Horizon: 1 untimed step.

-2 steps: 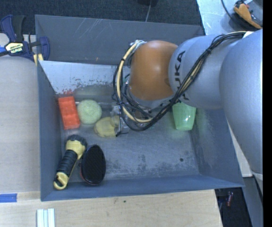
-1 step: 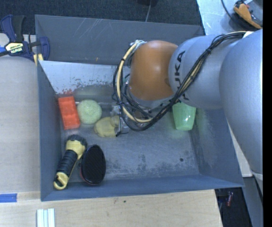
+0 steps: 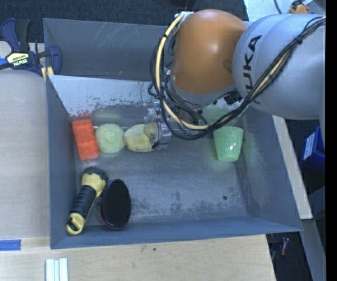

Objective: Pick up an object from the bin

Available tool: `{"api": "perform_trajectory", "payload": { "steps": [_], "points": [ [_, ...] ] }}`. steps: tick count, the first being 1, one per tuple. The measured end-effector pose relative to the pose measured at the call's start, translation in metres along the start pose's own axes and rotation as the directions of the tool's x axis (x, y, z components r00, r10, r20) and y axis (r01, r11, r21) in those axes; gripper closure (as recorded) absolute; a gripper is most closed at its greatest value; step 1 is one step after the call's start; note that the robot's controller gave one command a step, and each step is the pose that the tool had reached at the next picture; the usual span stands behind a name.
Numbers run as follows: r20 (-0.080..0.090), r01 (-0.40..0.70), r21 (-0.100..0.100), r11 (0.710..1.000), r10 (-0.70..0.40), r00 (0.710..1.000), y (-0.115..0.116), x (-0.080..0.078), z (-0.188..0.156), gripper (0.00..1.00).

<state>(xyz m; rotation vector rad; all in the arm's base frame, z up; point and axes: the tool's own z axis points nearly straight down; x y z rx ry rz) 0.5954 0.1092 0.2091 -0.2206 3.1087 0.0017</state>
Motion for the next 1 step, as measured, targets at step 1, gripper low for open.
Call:
{"api": "perform_trajectory", "payload": {
  "steps": [1],
  "points": [
    [0.000, -0.002, -0.001, 1.000, 0.002, 1.000, -0.0083, 0.0098, -0.0228, 1.00]
  ]
}}
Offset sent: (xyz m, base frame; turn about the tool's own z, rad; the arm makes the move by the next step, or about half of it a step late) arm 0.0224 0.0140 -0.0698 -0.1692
